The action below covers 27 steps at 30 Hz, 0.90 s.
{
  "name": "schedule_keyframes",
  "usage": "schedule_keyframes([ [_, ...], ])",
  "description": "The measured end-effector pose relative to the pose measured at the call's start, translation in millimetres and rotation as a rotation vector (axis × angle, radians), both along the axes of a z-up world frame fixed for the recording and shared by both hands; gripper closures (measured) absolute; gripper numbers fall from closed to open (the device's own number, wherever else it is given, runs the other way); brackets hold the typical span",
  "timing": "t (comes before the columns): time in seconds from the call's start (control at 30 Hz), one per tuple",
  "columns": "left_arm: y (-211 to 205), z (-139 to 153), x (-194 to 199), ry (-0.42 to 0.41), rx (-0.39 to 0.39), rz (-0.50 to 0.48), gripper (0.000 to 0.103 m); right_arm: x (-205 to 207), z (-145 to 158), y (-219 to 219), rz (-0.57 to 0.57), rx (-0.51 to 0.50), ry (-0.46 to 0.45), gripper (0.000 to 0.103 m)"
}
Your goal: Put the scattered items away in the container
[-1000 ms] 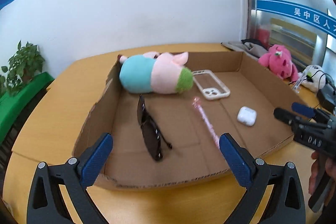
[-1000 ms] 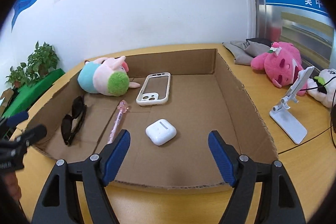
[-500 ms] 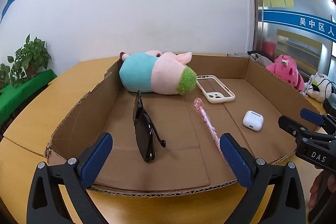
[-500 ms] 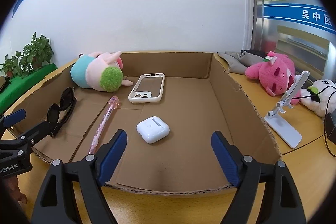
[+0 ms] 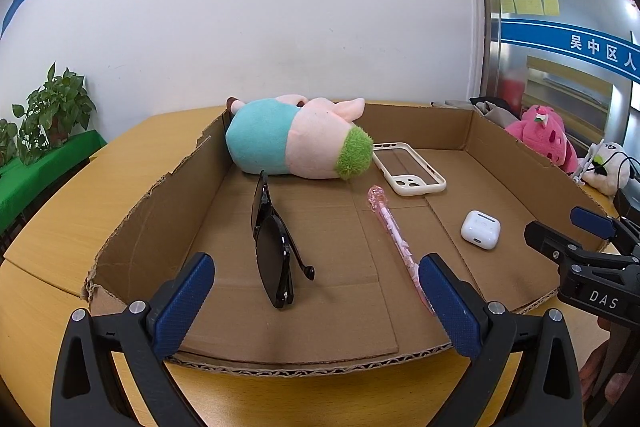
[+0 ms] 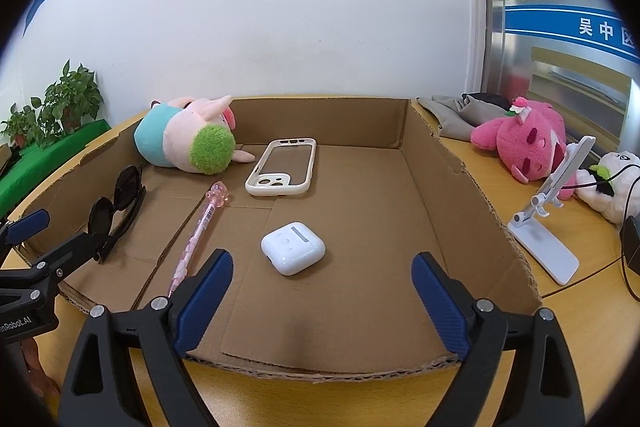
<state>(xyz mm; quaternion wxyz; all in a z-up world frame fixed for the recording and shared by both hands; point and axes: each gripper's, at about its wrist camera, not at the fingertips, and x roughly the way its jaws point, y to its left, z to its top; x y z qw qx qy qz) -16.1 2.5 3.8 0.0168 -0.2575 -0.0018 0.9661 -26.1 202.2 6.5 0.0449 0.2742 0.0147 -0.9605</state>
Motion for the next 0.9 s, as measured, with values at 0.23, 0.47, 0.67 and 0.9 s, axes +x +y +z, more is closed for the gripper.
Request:
schedule_keyframes([
  [0.23, -0.1, -0.1, -0.2, 0.000, 0.000, 0.000, 0.000, -0.1, 0.0, -0.1, 0.000, 0.000, 0.000, 0.012],
  [0.47, -0.4, -0.2, -0.1, 0.000, -0.001, 0.001, 0.000, 0.2, 0.3, -0.2, 0.000, 0.000, 0.000, 0.012],
  [0.67, 1.8, -1.1, -0.7, 0.001, 0.004, 0.026, 0.000, 0.0, 0.0, -0.2, -0.001, 0.000, 0.000, 0.012],
  [0.9, 1.9, -1.4, -0.2, 0.001, 0.005, 0.028, 0.000, -0.1, 0.4, 0.2, -0.001, -0.001, 0.000, 0.012],
])
